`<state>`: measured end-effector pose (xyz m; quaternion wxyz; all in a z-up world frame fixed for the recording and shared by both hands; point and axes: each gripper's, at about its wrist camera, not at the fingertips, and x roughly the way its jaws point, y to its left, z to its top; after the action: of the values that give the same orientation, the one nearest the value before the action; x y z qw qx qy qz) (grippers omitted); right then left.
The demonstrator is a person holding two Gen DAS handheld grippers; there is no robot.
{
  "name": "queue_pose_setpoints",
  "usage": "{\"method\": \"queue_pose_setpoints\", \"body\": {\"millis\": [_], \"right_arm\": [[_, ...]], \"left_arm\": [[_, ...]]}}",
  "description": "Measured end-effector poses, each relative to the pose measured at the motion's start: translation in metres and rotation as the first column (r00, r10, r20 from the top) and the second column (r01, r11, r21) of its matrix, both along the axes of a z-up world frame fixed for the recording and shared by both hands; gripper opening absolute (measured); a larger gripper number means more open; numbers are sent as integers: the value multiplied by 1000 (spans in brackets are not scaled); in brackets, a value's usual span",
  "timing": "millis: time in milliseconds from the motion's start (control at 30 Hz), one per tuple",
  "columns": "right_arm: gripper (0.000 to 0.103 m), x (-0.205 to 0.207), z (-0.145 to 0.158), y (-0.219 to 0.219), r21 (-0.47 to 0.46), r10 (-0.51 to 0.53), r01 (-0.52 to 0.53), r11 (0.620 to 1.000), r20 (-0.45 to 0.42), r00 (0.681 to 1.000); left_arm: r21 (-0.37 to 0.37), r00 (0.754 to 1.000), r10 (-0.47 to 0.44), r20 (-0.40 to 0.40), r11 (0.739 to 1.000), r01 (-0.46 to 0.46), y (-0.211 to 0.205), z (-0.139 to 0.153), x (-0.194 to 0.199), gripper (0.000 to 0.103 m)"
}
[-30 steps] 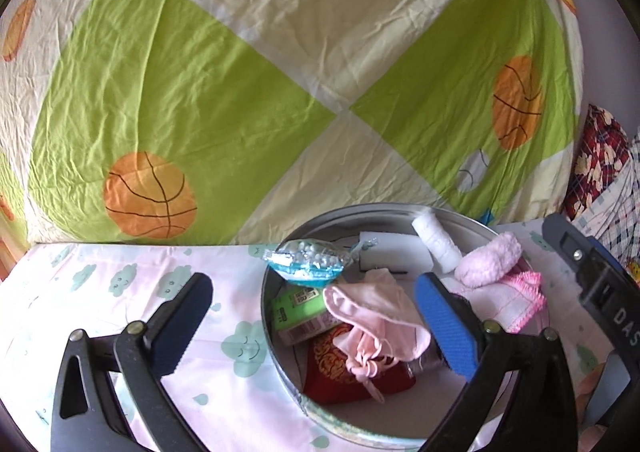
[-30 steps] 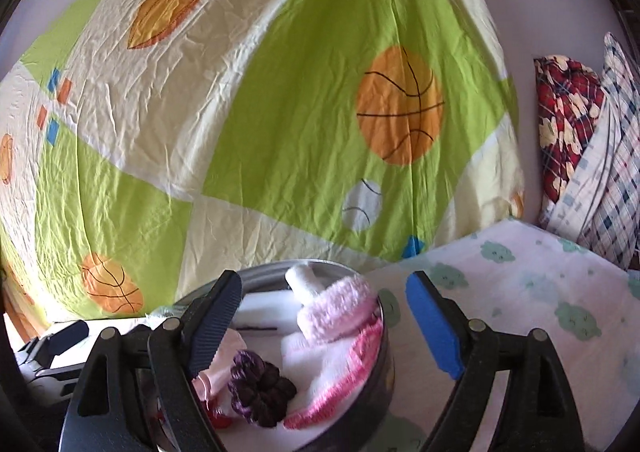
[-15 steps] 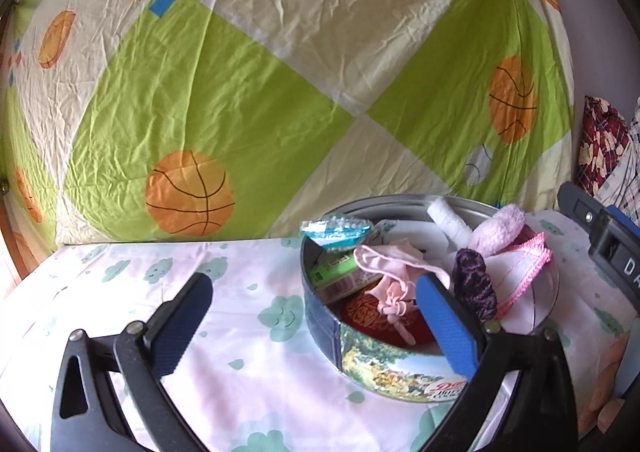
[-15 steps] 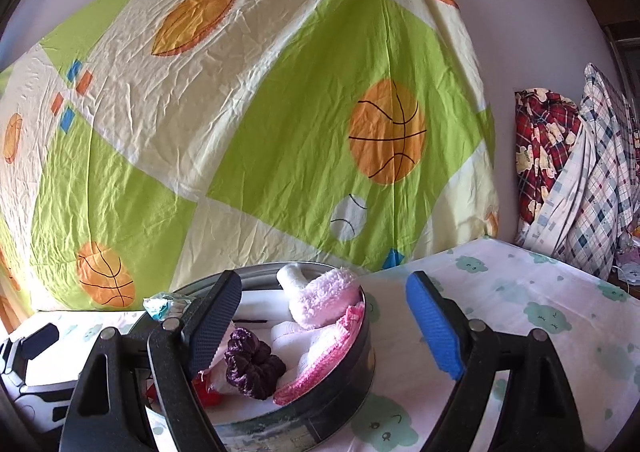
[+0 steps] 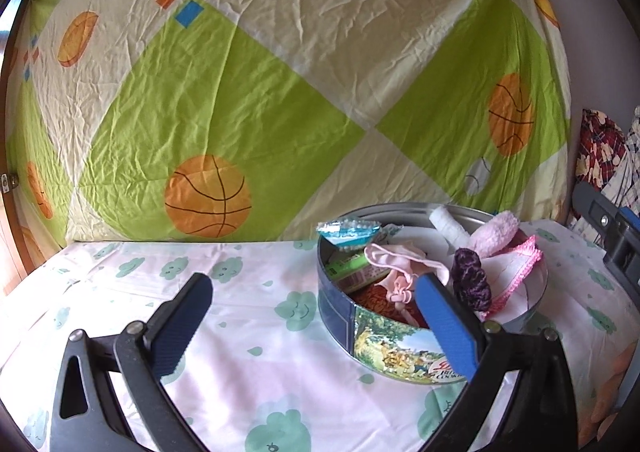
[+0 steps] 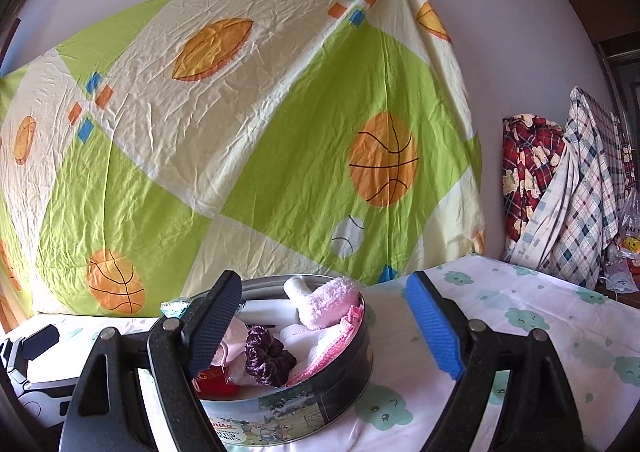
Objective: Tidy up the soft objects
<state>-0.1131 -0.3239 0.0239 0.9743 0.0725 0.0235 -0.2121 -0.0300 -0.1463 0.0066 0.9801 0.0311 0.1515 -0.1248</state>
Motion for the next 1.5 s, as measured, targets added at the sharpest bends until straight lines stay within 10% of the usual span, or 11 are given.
{"method": "queue_pose_setpoints", "body": {"millis": [1500], "right_arm": [[88, 6, 1, 8, -43, -3, 1, 999, -41, 999]], "left_arm": [[-10, 999, 54, -8, 998, -54, 5, 0, 2, 103]]}}
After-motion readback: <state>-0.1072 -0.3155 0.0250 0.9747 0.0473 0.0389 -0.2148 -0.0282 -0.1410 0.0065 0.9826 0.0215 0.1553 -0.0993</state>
